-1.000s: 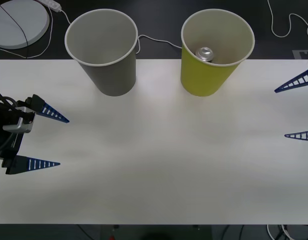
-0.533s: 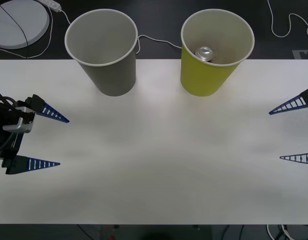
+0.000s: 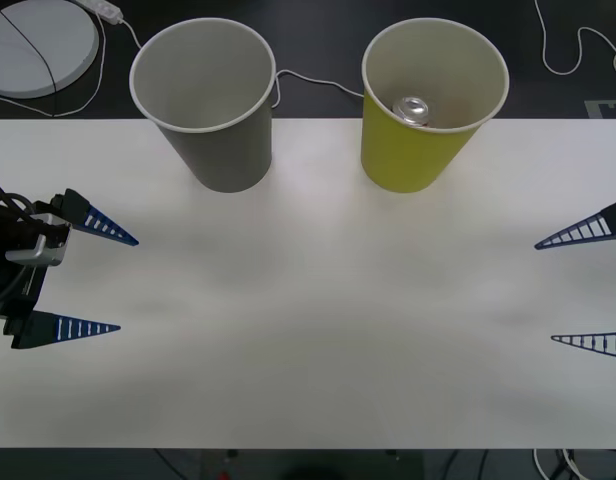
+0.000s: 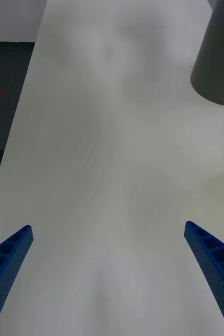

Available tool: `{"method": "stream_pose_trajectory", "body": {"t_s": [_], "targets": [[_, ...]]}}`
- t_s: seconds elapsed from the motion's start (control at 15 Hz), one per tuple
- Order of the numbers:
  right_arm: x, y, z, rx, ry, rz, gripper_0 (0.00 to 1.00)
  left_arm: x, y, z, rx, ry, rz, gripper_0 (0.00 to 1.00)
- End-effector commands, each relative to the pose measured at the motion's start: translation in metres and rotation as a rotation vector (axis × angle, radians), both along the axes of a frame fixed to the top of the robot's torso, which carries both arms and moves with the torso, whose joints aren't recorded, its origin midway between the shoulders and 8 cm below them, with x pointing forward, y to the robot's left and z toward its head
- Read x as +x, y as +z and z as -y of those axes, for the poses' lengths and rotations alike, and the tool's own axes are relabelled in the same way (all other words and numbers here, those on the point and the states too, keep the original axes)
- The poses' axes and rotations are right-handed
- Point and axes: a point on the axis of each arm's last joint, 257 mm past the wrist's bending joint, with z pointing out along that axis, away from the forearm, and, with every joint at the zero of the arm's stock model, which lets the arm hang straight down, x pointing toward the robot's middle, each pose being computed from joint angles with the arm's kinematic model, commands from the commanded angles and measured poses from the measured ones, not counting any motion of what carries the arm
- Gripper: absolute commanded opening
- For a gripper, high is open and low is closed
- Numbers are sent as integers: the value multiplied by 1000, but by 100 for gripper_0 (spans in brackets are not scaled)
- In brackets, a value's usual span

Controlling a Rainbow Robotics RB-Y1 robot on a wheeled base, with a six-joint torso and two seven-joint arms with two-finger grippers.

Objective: Put the can into the green bin and the plastic bottle into the gray bin

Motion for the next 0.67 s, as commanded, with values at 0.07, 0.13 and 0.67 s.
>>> {"method": "stream_pose_trajectory", "body": {"t_s": [0.07,0.13,0.67], "targets": [[2,1,0,-1,-7,-3,100,0,0,0,0,0,0,100],[1,1,0,-1,-7,-5,100,0,0,0,0,0,0,100],[2,-1,2,-11,-14,-7,100,0,0,0,0,0,0,100]]}}
